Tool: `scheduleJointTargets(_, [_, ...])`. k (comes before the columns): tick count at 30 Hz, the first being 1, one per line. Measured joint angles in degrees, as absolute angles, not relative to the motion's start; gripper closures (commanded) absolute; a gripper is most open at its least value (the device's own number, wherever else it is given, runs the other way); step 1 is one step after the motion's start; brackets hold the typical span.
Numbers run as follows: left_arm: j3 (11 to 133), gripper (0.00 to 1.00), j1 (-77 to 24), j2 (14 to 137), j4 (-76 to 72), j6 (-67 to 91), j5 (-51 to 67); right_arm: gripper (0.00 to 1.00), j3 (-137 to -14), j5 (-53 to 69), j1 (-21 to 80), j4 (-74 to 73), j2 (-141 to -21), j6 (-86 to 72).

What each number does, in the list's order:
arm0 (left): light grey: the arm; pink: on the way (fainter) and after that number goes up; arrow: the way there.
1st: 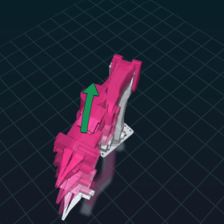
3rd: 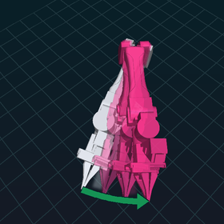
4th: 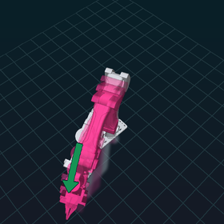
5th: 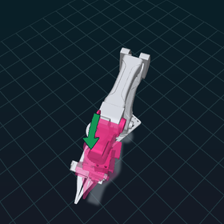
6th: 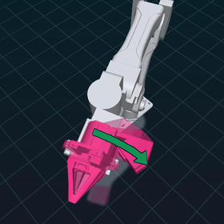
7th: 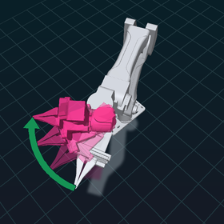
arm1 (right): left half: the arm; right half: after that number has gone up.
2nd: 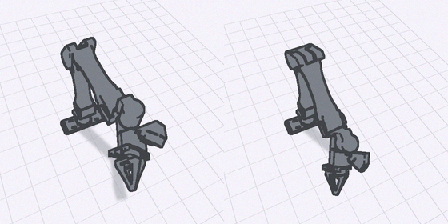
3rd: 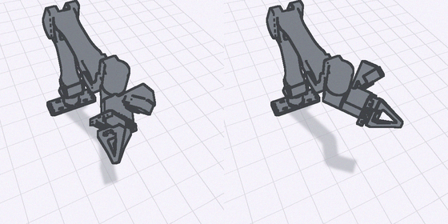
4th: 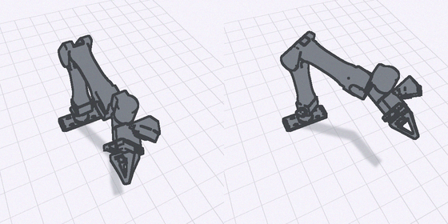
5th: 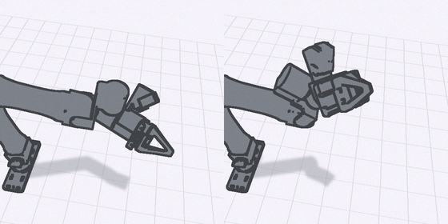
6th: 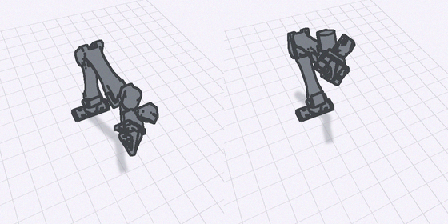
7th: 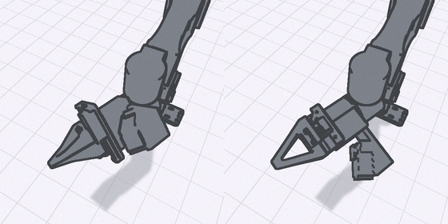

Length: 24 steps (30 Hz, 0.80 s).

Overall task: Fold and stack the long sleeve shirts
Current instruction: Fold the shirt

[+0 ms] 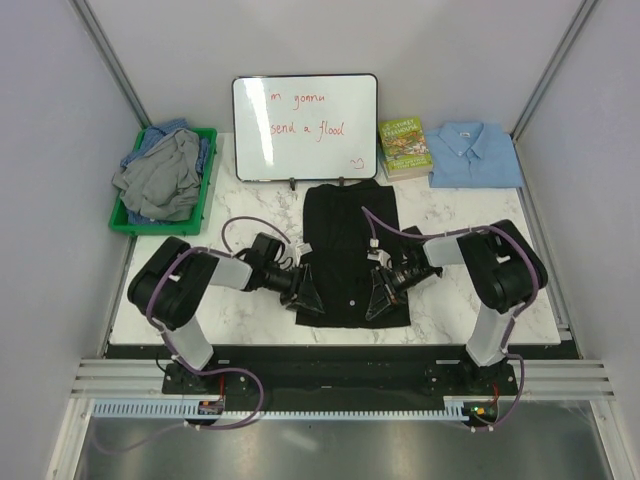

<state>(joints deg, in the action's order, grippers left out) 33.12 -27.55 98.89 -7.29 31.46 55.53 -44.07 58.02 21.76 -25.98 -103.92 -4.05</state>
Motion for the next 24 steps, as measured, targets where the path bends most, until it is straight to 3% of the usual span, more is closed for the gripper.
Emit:
scheduleJointTargets(3, [33.9,0.48,-25.6,99.0,-6.3,30.1,55.7,0.76,-44.9,60.6,19.7,-27.6,-107.9,-2.8])
scheduleJointTargets(7, [34.2,0.45,-24.7,95.5,-2.8,25.9,55.5,0.69,-46.2,61.2,19.1,-31.8,-107.1,0.4])
scheduleJointTargets(12, [38.8,0.46,-28.4,78.3,7.6,11.5,46.4,0.64,-47.5,61.7,21.3,-34.4,-94.5,0.3])
scheduleJointTargets(15, [40.1,0.45,-37.6,67.0,9.7,-0.5,35.0,0.66,-51.9,60.7,21.6,-31.5,-88.9,-1.7])
scheduleJointTargets(18, [37.4,0.45,-50.9,59.0,10.8,-10.8,24.1,0.68,-58.8,58.7,21.7,-28.3,-92.5,-1.7])
scheduleJointTargets(19, [36.4,0.45,-54.5,58.3,11.0,-13.1,21.4,0.68,-61.2,57.7,21.8,-27.7,-94.9,-1.3])
scheduleJointTargets(20, [35.3,0.36,-58.8,58.0,11.1,-15.8,17.9,0.7,-62.8,56.8,21.9,-27.3,-97.0,-1.0])
scheduleJointTargets(21, [34.4,0.34,-62.2,58.4,11.3,-18.1,14.5,0.71,-64.7,55.7,22.1,-26.9,-99.7,-0.4])
scheduleJointTargets(24, [33.4,0.34,-69.3,65.4,11.9,-23.6,3.0,0.73,-68.3,52.8,23.4,-26.5,-107.0,1.1])
